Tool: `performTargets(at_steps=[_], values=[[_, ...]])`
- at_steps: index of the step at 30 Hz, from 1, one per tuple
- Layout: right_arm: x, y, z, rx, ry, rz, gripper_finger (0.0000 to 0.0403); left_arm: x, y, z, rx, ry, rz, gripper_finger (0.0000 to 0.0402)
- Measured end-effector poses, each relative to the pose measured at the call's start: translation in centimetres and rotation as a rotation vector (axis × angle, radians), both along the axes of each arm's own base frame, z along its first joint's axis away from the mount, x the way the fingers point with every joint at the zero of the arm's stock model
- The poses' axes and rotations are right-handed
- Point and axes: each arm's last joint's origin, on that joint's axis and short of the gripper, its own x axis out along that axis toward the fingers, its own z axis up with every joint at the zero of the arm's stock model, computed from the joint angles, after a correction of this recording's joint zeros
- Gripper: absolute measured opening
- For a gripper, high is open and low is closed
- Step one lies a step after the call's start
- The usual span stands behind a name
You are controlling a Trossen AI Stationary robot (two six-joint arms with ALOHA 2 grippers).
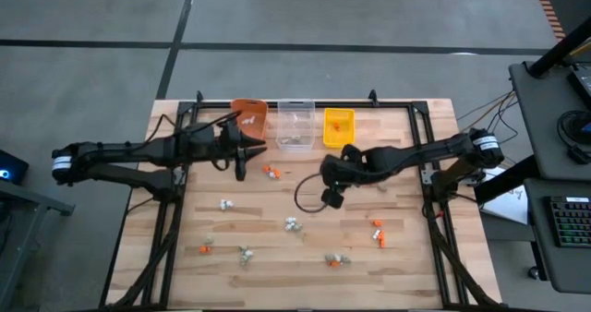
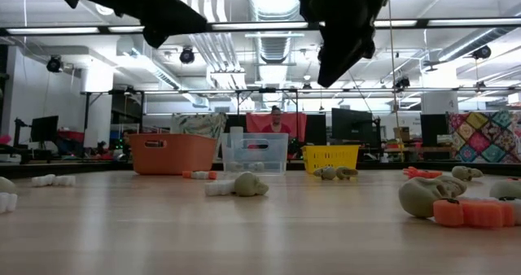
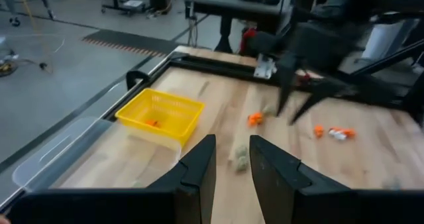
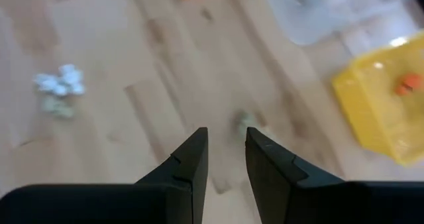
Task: Sort Halloween decoration
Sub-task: Put the orange skeleton toy into the yellow bin
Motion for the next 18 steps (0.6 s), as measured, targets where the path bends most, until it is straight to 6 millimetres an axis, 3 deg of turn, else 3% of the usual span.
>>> performTargets(at_steps=[9, 18], values=[[-1.5, -4.0, -0.2, 0.043, 0.167, -0.129, 0.0091, 0.5, 0.0, -0.3, -0.026, 0.010, 0.002, 0.0075], [-3.6, -5.5, -1.0, 0.118, 0.352, -0.201, 0.0091, 0.9, 0.0, -0.6, -0.029, 0.029, 0.002, 0.0075]])
